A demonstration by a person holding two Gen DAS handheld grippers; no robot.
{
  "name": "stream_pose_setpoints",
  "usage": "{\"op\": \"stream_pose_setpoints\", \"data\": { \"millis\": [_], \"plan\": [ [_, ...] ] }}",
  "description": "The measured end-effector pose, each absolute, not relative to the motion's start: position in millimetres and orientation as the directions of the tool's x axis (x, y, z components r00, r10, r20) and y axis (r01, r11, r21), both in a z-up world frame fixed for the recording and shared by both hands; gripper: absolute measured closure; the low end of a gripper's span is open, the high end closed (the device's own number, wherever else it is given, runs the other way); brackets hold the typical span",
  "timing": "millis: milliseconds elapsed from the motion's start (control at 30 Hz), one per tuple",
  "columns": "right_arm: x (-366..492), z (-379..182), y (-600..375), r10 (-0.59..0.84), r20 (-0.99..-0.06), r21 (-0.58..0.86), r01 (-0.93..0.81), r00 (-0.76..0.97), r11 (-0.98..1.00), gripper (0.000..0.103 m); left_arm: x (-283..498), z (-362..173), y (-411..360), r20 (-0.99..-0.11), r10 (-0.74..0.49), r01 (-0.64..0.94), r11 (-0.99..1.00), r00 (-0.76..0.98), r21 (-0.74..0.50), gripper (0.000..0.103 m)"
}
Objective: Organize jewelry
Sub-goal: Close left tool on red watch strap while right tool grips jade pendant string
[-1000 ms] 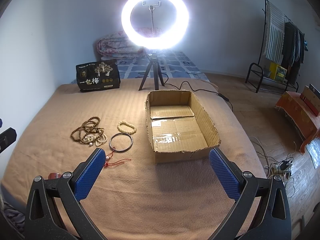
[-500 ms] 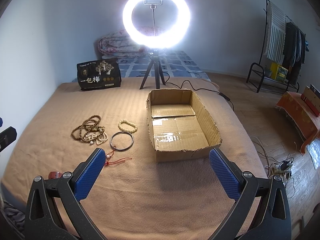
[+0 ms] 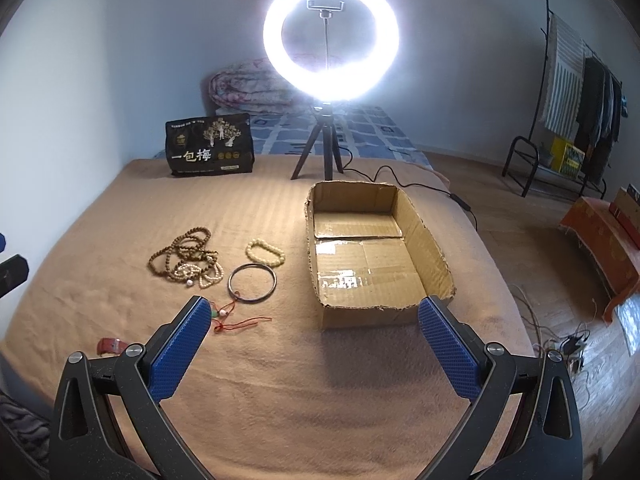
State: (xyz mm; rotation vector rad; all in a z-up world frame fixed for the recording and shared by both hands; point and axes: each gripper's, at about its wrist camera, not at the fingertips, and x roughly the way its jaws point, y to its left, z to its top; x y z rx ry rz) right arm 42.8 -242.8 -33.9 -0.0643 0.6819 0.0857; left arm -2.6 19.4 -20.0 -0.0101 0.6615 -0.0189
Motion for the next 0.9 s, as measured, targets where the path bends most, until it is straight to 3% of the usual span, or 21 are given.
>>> {"op": "stream_pose_setpoints", "data": {
  "millis": [167,500,567,767,900],
  "plan": [
    [47,-41,-237,0.091,-0.643,-0.035,-0.149,0.761,0.988,0.000,-4,-31,33,-0.656,-0.046,0.036,0.999,0.753,-0.028,0.000],
    [71,-66,-210,0.212,-0.732,-0.002,-0.313,0.648,0.950,0.001,0,-64,42,-0.768,-0.129,0.114,0.991,0.628,-0.073,0.034],
    [75,-69,-206,0.242,-0.740,0.009,-0.351,0.627,0.936,0.001,1,-67,41,-0.779,-0.147,0.139,0.987,0.609,-0.077,0.037],
    [90,-79,-192,0.342,-0.777,0.090,-0.445,0.528,0.891,0.014,12,-72,34,-0.803,-0.170,0.218,0.975,0.571,-0.052,0.044],
    [98,-93,-182,0.389,-0.812,0.134,-0.509,0.436,0.850,0.033,22,-81,33,-0.829,-0.185,0.262,0.964,0.529,-0.048,0.048]
  ]
}}
